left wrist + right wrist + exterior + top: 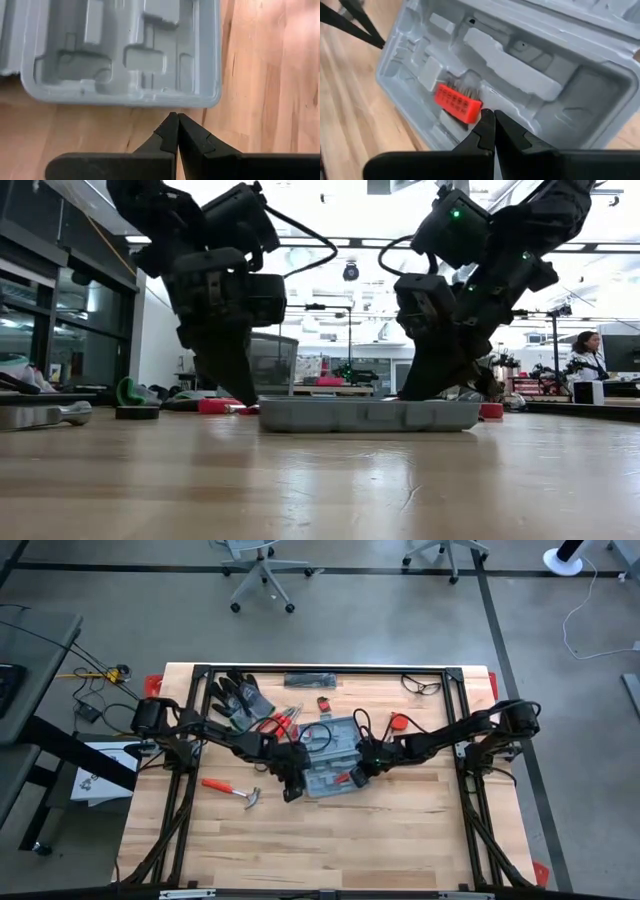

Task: Prefit tool cases
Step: Put the bottom screwdriver bit set into the gray prefit tool case

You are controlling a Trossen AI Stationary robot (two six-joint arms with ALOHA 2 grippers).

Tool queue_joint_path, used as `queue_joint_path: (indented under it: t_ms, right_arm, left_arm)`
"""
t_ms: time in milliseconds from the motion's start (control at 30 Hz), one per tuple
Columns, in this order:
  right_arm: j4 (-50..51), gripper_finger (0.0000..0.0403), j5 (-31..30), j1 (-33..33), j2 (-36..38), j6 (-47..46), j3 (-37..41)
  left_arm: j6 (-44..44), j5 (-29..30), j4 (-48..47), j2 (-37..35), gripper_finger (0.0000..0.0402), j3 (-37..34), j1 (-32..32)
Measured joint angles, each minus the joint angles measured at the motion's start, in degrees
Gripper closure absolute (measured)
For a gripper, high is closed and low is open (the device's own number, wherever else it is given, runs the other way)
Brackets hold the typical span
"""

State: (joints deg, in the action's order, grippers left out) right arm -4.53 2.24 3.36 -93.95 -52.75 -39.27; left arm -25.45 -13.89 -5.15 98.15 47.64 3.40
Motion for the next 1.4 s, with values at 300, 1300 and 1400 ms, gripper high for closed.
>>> queue_joint_path:
  t_ms: [300, 1300, 1400]
  right_arm:
    - [-0.9, 0.0403, 0.3, 2.1, -0.3, -2.5, 0.0]
    - [-0.3, 0.0403, -3.4, 5.6, 0.6, -6.0, 0.0]
    - [-0.3, 0.0403, -3.7, 5.6, 0.6, -5.9, 0.0]
  left_arm:
    - [-0.2, -1.1, 3.0, 2.4, 0.0402, 0.0, 0.1]
    - [-0.7, 8.8, -3.2, -2.3, 0.0402, 2.7, 0.0]
    - [-1.2, 12.1, -3.9, -3.7, 0.0402, 2.8, -0.4]
